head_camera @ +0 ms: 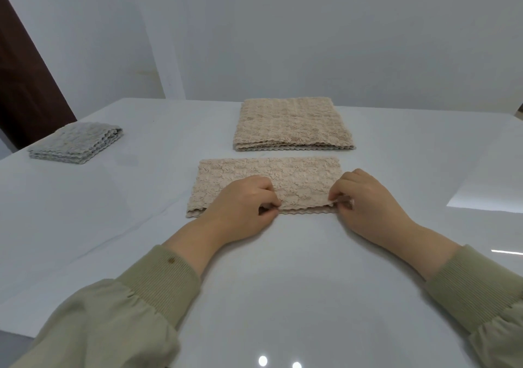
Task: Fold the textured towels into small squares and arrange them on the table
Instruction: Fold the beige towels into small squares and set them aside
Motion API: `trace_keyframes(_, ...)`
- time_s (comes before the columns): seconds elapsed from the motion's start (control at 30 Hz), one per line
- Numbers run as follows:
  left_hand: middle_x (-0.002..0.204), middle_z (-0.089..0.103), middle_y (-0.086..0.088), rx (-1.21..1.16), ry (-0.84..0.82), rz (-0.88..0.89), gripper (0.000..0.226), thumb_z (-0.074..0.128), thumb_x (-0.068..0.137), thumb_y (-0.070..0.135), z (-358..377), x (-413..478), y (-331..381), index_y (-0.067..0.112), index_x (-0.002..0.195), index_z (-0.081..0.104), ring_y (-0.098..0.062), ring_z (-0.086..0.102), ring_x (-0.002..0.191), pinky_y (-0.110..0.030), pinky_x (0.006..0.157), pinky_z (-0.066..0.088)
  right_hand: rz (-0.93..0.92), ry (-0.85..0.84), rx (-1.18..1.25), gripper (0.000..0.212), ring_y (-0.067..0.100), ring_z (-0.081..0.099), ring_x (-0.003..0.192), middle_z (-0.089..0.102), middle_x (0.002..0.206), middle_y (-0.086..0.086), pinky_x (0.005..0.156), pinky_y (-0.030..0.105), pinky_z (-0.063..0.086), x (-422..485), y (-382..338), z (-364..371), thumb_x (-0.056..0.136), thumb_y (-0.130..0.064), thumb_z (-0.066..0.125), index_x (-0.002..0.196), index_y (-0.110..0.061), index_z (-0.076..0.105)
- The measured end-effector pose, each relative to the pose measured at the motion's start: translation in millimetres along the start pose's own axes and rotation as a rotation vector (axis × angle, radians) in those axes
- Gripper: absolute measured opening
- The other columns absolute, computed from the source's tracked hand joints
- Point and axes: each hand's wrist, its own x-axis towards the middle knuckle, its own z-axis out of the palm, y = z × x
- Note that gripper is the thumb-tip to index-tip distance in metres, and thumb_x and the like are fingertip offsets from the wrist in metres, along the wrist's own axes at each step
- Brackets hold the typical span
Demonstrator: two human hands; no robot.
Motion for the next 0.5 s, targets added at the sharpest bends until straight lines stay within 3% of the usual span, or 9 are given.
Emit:
trace_keyframes(0.13, 0.076, 0.061, 0.006, -0.001, 0.028, -0.006, 0.007, 0.065, 0.074, 0.022, 1.1, -0.6, 1.5, 0.017, 0.074, 0.071, -0.010, 0.056, 0.072, -0.024, 0.061, 0.045, 0.089, 0.065, -0.030, 0.028, 0.027, 0.053, 0.070, 0.058, 0.069, 0.002, 0.064, 0.037, 0.044, 0.6, -0.7, -4.7, 0.057, 0.015, 0.064, 0.068, -0.010, 0.062)
trace_keyframes(0.27, 0.073, 0.061, 0.007, -0.003, 0.029, -0.017, 0.007, 0.064, 0.073, 0.021, 0.8, -0.4, 3.4, 0.017, 0.071, 0.070, -0.009, 0.054, 0.071, -0.027, 0.061, 0.045, 0.086, 0.100, -0.049, 0.021, 0.026, 0.052, 0.067, 0.057, 0.067, 0.001, 0.065, 0.033, 0.040, 1.3, -4.5, -6.5, 0.058, 0.009, 0.060, 0.064, -0.011, 0.061)
trace_keyframes(0.37, 0.072, 0.061, 0.006, -0.013, 0.026, 0.000, 0.015, 0.058, 0.076, 0.026, 0.4, -1.3, 3.5, 0.016, 0.071, 0.069, -0.010, 0.055, 0.071, -0.027, 0.062, 0.045, 0.055, 0.031, -0.091, 0.020, 0.026, 0.054, 0.065, 0.060, 0.064, 0.000, 0.063, 0.030, 0.039, -0.4, -3.1, -4.8, 0.061, 0.002, 0.050, 0.060, -0.012, 0.064)
trace_keyframes(0.43, 0.072, 0.061, 0.006, -0.014, 0.027, 0.015, 0.019, 0.055, 0.077, 0.026, -0.5, -2.1, 2.6, 0.016, 0.071, 0.069, -0.012, 0.057, 0.071, -0.027, 0.061, 0.045, 0.114, -0.038, -0.060, 0.024, 0.026, 0.057, 0.073, 0.062, 0.070, 0.000, 0.066, 0.026, 0.038, -1.7, -2.8, -3.8, 0.066, 0.000, 0.046, 0.065, -0.011, 0.068)
trace_keyframes(0.5, 0.072, 0.062, 0.005, -0.010, 0.038, 0.017, 0.014, 0.058, 0.076, 0.021, -0.9, -2.4, 1.8, 0.015, 0.070, 0.068, -0.013, 0.057, 0.069, -0.028, 0.060, 0.046, 0.193, 0.033, 0.009, 0.029, 0.021, 0.056, 0.077, 0.061, 0.075, 0.000, 0.067, 0.024, 0.037, -1.7, -4.6, -6.8, 0.069, -0.004, 0.040, 0.074, -0.009, 0.069)
